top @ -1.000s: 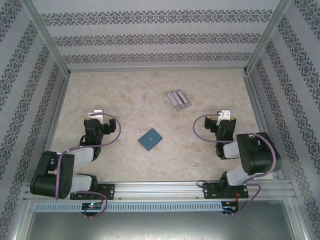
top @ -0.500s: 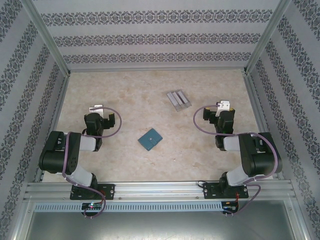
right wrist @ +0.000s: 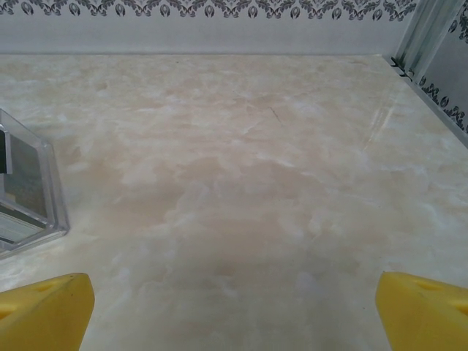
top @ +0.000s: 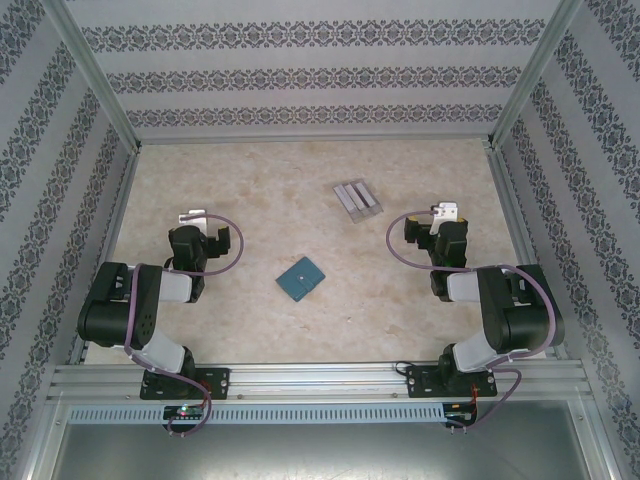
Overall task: Put the credit cards into the card holder
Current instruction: Reset both arms
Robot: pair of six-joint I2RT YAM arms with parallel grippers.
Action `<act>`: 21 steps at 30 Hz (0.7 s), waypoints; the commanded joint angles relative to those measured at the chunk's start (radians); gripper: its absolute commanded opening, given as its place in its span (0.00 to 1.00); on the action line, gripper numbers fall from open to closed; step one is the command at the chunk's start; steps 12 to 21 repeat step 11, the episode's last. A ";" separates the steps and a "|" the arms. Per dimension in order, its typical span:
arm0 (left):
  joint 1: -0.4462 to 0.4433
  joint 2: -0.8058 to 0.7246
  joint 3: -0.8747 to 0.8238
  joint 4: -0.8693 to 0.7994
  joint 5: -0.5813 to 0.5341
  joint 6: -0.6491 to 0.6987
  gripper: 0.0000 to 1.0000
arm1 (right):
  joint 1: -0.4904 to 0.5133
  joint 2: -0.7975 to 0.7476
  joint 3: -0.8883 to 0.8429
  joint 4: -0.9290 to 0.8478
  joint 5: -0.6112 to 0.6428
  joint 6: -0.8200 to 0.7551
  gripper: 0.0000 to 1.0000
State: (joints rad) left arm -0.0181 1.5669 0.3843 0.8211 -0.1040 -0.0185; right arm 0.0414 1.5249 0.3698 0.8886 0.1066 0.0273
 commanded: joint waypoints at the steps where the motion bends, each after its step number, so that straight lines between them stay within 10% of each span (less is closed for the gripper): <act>1: 0.004 -0.007 0.016 0.035 0.015 -0.005 1.00 | -0.005 -0.016 0.021 -0.004 -0.027 -0.003 0.98; 21: 0.004 -0.008 0.016 0.035 0.016 -0.006 1.00 | -0.009 -0.020 0.017 -0.001 -0.031 -0.003 0.98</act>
